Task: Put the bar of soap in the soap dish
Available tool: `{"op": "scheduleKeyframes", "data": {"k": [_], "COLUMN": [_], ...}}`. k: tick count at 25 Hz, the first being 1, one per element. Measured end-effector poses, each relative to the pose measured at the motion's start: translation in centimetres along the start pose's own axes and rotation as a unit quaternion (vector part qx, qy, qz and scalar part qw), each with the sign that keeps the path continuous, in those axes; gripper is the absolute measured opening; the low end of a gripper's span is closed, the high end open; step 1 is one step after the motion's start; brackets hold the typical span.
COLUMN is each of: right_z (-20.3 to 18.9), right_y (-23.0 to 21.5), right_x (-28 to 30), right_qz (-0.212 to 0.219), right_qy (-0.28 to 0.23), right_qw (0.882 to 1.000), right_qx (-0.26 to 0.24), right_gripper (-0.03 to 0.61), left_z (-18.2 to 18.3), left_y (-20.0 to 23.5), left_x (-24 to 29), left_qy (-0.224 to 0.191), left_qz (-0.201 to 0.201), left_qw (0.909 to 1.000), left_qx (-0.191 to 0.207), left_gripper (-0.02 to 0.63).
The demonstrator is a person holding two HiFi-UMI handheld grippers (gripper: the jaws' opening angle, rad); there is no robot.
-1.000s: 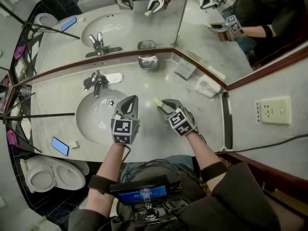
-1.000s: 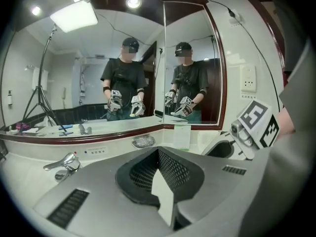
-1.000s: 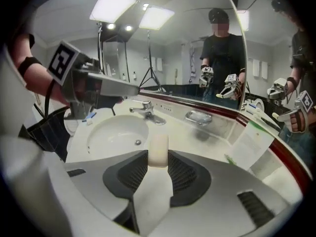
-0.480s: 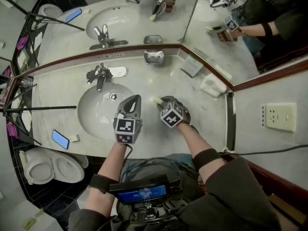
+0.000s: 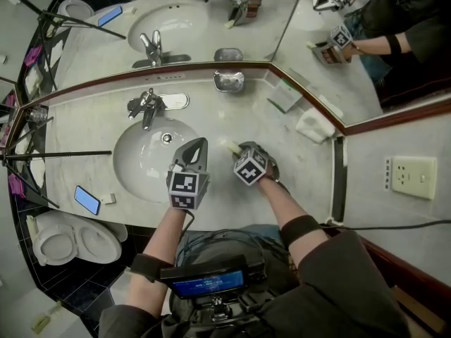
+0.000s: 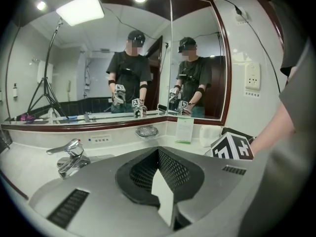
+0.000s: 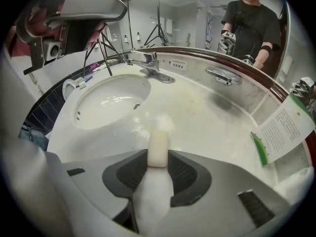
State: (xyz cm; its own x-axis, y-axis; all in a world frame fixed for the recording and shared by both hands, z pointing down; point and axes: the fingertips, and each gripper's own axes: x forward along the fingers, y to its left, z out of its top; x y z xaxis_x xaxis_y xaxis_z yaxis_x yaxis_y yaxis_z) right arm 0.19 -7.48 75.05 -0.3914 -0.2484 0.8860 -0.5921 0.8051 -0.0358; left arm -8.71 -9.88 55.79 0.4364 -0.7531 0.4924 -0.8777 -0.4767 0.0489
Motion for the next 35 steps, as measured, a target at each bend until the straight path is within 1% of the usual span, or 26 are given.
{"op": "scheduleKeyframes", "data": {"k": [4, 8, 13, 17, 19, 20, 22, 24, 26, 28, 31, 33, 35], "right_z": [-0.3, 0.5, 2.7, 5.5, 7.2, 8.0, 9.1, 9.4, 9.7, 9.8, 9.0, 8.0, 6.9], "right_y": [0.0, -0.3, -1.1, -2.1, -2.5, -2.8, -3.8, -4.8, -5.3, -5.6, -6.0, -6.1, -6.3], "right_x": [0.3, -0.4, -3.2, -7.3, -10.0, -11.3, -13.6, -15.7, -18.0, -20.1, -22.6, -23.5, -23.9], "right_qz": [-0.002, -0.003, -0.009, -0.016, -0.015, -0.015, -0.024, -0.034, -0.033, -0.028, -0.024, -0.028, -0.035], "right_qy": [0.004, -0.015, -0.061, -0.123, -0.162, -0.183, -0.224, -0.258, -0.292, -0.327, -0.371, -0.384, -0.388], "right_qw": [1.0, 1.0, 0.998, 0.992, 0.986, 0.982, 0.973, 0.963, 0.952, 0.937, 0.916, 0.909, 0.906], "right_qx": [-0.003, 0.011, 0.017, 0.03, 0.042, 0.048, 0.058, 0.07, 0.091, 0.119, 0.151, 0.159, 0.167], "right_gripper": [0.164, 0.166, 0.166, 0.163, 0.16, 0.144, 0.072, 0.023, 0.014, 0.014, 0.014, 0.015, 0.015], "left_z": [-0.2, -0.4, -0.4, 0.1, 0.5, 0.8, 1.3, 1.8, 2.2, 2.5, 2.6, 2.5, 2.4], "left_y": [-0.2, -0.1, 0.0, -0.6, -0.8, -0.9, -1.2, -1.5, -1.8, -2.0, -2.4, -2.5, -2.4], "left_x": [0.1, 0.1, 0.2, 0.2, 0.2, 0.1, 0.2, 0.1, 0.0, -0.1, -0.6, -1.0, -1.2], "left_qy": [0.001, 0.002, 0.003, 0.0, -0.003, -0.005, -0.01, -0.013, -0.017, -0.019, -0.02, -0.021, -0.022], "left_qz": [-0.001, -0.001, -0.003, -0.011, -0.014, -0.016, -0.019, -0.022, -0.024, -0.026, -0.029, -0.029, -0.029], "left_qw": [1.0, 1.0, 1.0, 0.9999, 0.9999, 0.9998, 0.9998, 0.9997, 0.9996, 0.9995, 0.9994, 0.9994, 0.9993], "left_qx": [-0.001, -0.002, -0.007, -0.006, -0.008, -0.008, -0.005, -0.002, 0.001, 0.004, 0.006, 0.001, -0.007], "left_gripper": [0.002, 0.002, 0.002, 0.002, 0.002, 0.002, 0.002, 0.002, 0.002, 0.002, 0.002, 0.002, 0.002]}}
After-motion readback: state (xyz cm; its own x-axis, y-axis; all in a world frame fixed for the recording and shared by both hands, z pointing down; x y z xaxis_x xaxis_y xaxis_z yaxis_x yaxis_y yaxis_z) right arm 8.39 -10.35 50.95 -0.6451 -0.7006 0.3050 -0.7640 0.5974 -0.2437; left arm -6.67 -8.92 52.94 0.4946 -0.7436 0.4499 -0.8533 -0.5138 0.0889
